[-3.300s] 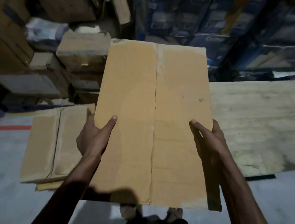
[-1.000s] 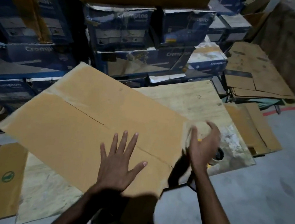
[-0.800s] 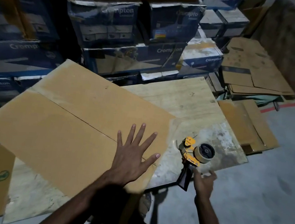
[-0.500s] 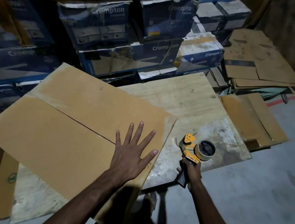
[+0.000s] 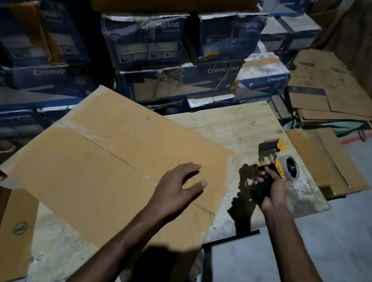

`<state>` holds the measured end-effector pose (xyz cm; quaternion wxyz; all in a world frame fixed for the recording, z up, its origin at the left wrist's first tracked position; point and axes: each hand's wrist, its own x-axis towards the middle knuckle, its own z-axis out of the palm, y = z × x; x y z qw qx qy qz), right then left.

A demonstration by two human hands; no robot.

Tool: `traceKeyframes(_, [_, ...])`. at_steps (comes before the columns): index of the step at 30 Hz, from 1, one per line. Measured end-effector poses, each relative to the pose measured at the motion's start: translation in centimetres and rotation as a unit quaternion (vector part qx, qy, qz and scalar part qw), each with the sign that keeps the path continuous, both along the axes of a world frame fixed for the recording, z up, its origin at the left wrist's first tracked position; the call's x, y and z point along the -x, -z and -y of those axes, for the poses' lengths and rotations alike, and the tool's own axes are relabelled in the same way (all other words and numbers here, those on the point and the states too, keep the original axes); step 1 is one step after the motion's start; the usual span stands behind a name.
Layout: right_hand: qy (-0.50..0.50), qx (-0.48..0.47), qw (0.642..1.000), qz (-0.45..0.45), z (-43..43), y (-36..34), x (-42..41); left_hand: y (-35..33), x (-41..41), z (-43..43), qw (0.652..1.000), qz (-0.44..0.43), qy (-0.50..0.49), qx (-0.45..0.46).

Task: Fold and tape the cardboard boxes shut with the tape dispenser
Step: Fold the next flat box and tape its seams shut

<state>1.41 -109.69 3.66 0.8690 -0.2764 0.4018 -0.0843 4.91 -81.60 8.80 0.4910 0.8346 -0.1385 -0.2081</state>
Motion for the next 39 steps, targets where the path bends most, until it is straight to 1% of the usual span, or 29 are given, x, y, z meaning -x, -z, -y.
traceKeyframes(1, [-0.007,0.018,1.000,0.007,-0.9,-1.8,-0.3,-0.5,-0.4,-0.8,0.995,-0.063,-0.029,0.076])
traceKeyframes(2, [-0.010,0.048,0.999,0.013,-1.9,-3.5,-0.6,-0.9,-0.7,-1.6,0.980,-0.126,-0.058,0.140])
traceKeyframes(3, [-0.014,0.084,0.996,0.026,-3.2,-5.1,-0.7,-1.3,-1.0,-2.5,0.963,-0.179,-0.085,0.185])
traceKeyframes(4, [-0.019,0.125,0.991,0.044,-4.6,-6.7,-0.8,-1.8,-1.3,-3.5,0.948,-0.214,-0.111,0.210])
traceKeyframes(5, [-0.028,0.166,0.984,0.062,-6.3,-8.3,-0.7,-2.2,-1.7,-4.5,0.940,-0.227,-0.132,0.216])
traceKeyframes(7, [-0.053,0.247,0.964,0.081,-9.8,-10.5,-0.2,-3.2,-2.7,-6.6,0.938,-0.230,-0.152,0.209])
traceKeyframes(9, [-0.082,0.321,0.939,0.086,-13.6,-12.1,0.8,-4.2,-3.7,-8.9,0.939,-0.243,-0.143,0.196])
traceKeyframes(10, [-0.101,0.359,0.924,0.089,-15.5,-12.5,1.2,-4.9,-4.1,-10.0,0.938,-0.259,-0.128,0.192])
traceKeyframes(11, [-0.121,0.410,0.900,0.082,-17.6,-12.8,1.7,-5.5,-4.6,-11.0,0.932,-0.284,-0.115,0.195])
traceKeyframes(12, [-0.140,0.474,0.867,0.067,-19.5,-12.9,2.1,-6.0,-5.0,-12.1,0.918,-0.316,-0.105,0.214])
traceKeyframes(14, [-0.182,0.570,0.800,0.047,-23.4,-12.7,2.9,-6.8,-5.6,-14.5,0.872,-0.392,-0.101,0.275])
traceKeyframes(16, [-0.231,0.613,0.754,0.052,-26.9,-12.2,3.6,-7.1,-6.1,-17.0,0.831,-0.451,-0.087,0.314])
traceKeyframes(18, [-0.268,0.657,0.702,0.063,-29.7,-11.7,4.0,-6.7,-6.3,-19.2,0.814,-0.479,-0.083,0.319])
traceKeyframes(19, [-0.280,0.678,0.677,0.064,-30.8,-11.5,4.1,-6.3,-6.4,-20.2,0.805,-0.490,-0.096,0.321])
traceKeyframes(21, [-0.293,0.701,0.648,0.065,-32.6,-11.6,4.1,-5.3,-6.3,-21.8,0.779,-0.511,-0.144,0.334])
traceKeyframes(23, [-0.302,0.707,0.635,0.077,-33.9,-11.7,3.9,-4.4,-6.1,-23.0,0.757,-0.521,-0.186,0.349])
traceKeyframes(27, [-0.314,0.707,0.628,0.086,-34.3,-10.9,2.9,-3.0,-5.7,-24.3,0.725,-0.528,-0.246,0.367])
traceKeyframes(29, [-0.313,0.708,0.626,0.097,-33.7,-10.4,2.3,-2.6,-5.8,-25.0,0.709,-0.538,-0.257,0.375])
traceKeyframes(31, [-0.319,0.705,0.623,0.114,-32.9,-10.1,1.8,-2.7,-6.0,-25.5,0.709,-0.537,-0.255,0.378])
traceKeyframes(32, [-0.322,0.705,0.620,0.120,-32.6,-10.0,1.6,-2.7,-6.2,-25.6,0.720,-0.528,-0.254,0.371])
traceKeyframes(35, [-0.327,0.710,0.610,0.129,-31.8,-9.7,1.1,-2.9,-6.8,-25.4,0.767,-0.484,-0.255,0.334])
traceKeyframes(39, [-0.330,0.719,0.601,0.118,-30.8,-8.9,0.1,-2.8,-7.6,-25.3,0.804,-0.452,-0.255,0.291])
